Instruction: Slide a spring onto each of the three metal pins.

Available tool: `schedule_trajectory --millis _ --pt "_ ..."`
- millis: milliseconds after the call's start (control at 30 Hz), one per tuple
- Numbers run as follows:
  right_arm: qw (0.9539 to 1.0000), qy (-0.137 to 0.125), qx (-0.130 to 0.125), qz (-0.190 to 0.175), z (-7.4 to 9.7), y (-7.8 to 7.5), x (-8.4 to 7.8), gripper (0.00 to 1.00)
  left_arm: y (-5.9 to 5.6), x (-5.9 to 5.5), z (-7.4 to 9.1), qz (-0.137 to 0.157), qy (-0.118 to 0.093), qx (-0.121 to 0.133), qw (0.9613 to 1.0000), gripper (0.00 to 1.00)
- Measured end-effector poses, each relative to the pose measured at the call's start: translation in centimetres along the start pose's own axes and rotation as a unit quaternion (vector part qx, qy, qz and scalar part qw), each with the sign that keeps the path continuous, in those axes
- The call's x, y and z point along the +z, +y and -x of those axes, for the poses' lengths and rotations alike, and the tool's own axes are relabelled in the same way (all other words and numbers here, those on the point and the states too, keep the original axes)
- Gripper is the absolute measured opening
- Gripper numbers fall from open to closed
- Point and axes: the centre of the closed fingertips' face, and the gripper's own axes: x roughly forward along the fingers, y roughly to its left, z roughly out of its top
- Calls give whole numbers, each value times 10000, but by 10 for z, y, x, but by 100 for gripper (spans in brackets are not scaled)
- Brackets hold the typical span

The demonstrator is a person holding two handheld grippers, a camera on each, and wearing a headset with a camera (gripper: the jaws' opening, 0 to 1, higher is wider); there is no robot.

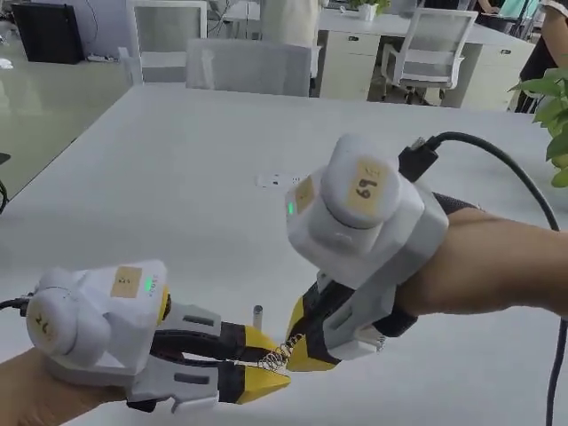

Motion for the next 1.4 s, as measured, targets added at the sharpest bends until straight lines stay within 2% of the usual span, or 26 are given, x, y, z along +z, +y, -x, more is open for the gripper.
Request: schedule_trajectory --millis 533,1100,1400 --pt "9996 204 35 182 0 0 8 7 -1 1 -4 -31 -9 -29 10000 3" --pt "9995 239 34 185 -2 -1 8 7 0 -4 -2 11 29 -23 10000 4" --pt "9995 252 12 186 -2 -4 8 7 2 -8 0 72 104 23 9999 13"
